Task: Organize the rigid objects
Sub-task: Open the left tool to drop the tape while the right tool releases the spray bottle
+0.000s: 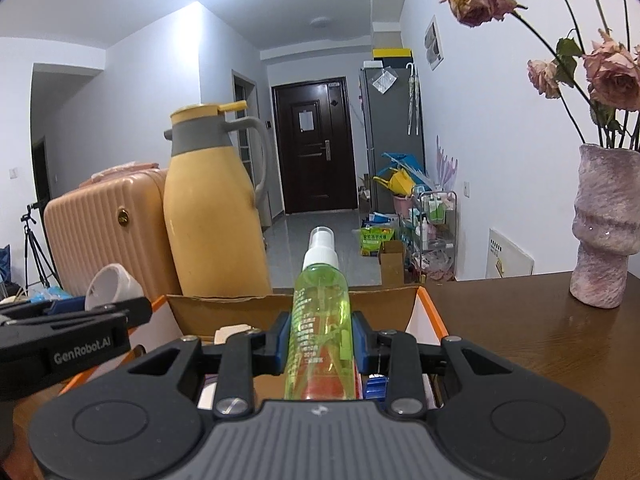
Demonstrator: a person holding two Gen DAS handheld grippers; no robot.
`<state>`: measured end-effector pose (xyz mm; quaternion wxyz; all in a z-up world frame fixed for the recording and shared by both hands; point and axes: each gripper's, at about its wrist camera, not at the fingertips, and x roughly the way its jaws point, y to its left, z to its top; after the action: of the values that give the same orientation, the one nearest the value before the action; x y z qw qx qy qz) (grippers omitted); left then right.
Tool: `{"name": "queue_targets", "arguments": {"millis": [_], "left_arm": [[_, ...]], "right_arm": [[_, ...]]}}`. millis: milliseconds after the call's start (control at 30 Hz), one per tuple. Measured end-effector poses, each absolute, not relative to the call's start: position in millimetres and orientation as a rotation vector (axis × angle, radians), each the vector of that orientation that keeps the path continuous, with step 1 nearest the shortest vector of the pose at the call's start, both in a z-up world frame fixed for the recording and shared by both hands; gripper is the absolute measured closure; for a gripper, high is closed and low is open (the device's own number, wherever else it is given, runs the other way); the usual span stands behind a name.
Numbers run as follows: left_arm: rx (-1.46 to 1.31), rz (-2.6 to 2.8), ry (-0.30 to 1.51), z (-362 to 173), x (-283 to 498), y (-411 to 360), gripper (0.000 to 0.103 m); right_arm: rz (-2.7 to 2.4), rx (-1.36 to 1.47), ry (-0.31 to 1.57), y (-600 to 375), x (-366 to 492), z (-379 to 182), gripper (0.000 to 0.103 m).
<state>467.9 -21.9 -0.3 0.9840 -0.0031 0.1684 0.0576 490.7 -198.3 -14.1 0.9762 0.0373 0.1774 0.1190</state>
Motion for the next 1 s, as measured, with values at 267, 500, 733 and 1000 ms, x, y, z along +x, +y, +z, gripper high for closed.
{"name": "queue_targets", "arguments": {"millis": [267, 500, 733, 1000], "left_arm": [[0.002, 0.120, 0.340, -5.0, 483.4, -16.6, 0.058], [0.011, 0.095, 0.363, -10.4, 493.6, -14.6, 0.058], [0.023, 0.083, 0.389, -14.4, 499.7, -15.2, 0.041], [0.000, 0.134, 0.373, -13.1, 495.1, -8.4, 0.000]], "right_arm": [[0.233, 0.052, 0.407, -195.5, 509.0, -18.8, 0.073], [0.231, 0.043, 0.437, -195.2, 524.0, -22.5, 0.073], [0.236, 0.031, 0.464, -194.2, 533.8, -25.5, 0.072], [0.211, 0.031, 0.453, -197.2, 535.4, -22.6, 0.039]]}}
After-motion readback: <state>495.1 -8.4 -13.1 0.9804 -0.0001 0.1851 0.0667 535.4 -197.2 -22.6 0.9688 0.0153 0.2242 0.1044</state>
